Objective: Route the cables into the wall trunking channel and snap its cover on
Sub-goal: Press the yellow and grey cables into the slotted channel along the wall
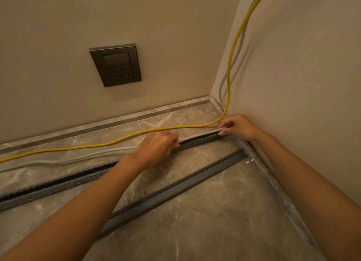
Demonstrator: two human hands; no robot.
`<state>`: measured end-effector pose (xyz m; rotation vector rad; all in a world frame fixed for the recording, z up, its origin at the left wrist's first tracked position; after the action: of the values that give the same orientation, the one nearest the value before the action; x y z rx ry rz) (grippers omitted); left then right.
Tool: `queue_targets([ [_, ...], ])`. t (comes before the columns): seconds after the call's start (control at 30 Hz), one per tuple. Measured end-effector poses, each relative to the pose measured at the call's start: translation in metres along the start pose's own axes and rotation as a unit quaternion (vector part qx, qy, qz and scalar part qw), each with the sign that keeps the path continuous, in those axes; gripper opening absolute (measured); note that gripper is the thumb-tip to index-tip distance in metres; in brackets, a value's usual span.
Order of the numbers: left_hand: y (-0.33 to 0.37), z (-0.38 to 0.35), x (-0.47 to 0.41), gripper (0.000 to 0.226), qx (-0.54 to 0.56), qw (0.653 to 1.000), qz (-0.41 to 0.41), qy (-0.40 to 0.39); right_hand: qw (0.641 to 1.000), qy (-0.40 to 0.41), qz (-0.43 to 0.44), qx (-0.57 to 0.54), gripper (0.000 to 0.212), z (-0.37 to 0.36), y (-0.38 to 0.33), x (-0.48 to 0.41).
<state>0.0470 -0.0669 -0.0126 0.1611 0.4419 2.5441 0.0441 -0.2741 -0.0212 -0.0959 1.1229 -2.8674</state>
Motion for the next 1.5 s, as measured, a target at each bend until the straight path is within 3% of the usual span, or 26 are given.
queue_targets([
  [0.27, -0.005, -0.009, -0.006, 0.025, -0.147, 0.988, 0.045, -0.014, 0.999, 0.015, 0.004, -0.034, 0.022, -0.001, 0.004, -0.001],
  [0.37, 0.011, -0.002, -0.001, 0.014, -0.186, 0.982, 0.012, 0.038, 1.0, 0.007, 0.01, -0.023, 0.018, -0.003, 0.005, -0.002],
  [0.47, 0.016, -0.003, -0.004, 0.029, -0.224, 0.969, -0.008, 0.105, 1.0, 0.024, 0.008, -0.015, 0.021, -0.006, 0.008, -0.005],
  [0.6, 0.021, -0.017, -0.004, 0.026, -0.162, 0.984, -0.017, 0.065, 0.999, 0.049, -0.006, 0.002, 0.022, -0.012, 0.013, -0.008],
  [0.7, 0.019, -0.02, 0.001, 0.04, -0.164, 0.984, -0.027, 0.06, 0.998, 0.064, -0.001, -0.009, 0.019, -0.016, 0.011, -0.007],
  [1.03, -0.003, -0.005, 0.006, 0.039, -0.184, 0.982, -0.002, 0.052, 0.995, 0.061, 0.015, -0.072, 0.018, -0.022, -0.007, -0.008],
  [1.23, -0.001, -0.006, 0.002, 0.023, -0.238, 0.969, 0.03, 0.066, 0.989, 0.099, -0.047, -0.102, 0.022, -0.016, 0.008, -0.006],
  [1.33, 0.001, -0.006, -0.003, 0.018, -0.183, 0.981, 0.05, 0.047, 0.987, 0.1, -0.077, -0.099, 0.019, -0.014, 0.015, -0.009],
  [1.43, 0.008, -0.007, 0.0, 0.028, -0.17, 0.984, 0.021, 0.057, 0.987, 0.087, -0.103, -0.082, 0.007, -0.013, 0.018, -0.011],
  [1.5, 0.007, -0.017, 0.002, 0.02, -0.176, 0.983, 0.026, 0.036, 0.987, 0.081, -0.118, -0.068, 0.029, -0.013, 0.02, -0.015],
])
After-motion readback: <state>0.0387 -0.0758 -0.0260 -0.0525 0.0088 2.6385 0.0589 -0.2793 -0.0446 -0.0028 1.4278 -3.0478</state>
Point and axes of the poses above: each hand's wrist, its own x-axis away from the middle knuckle, its own z-axis out of the back of the hand, y = z × x, the point moved 9 cm from there along -x, towards the middle knuckle, and after that the axes turned 14 degrees about z, right-handed, at the moved point
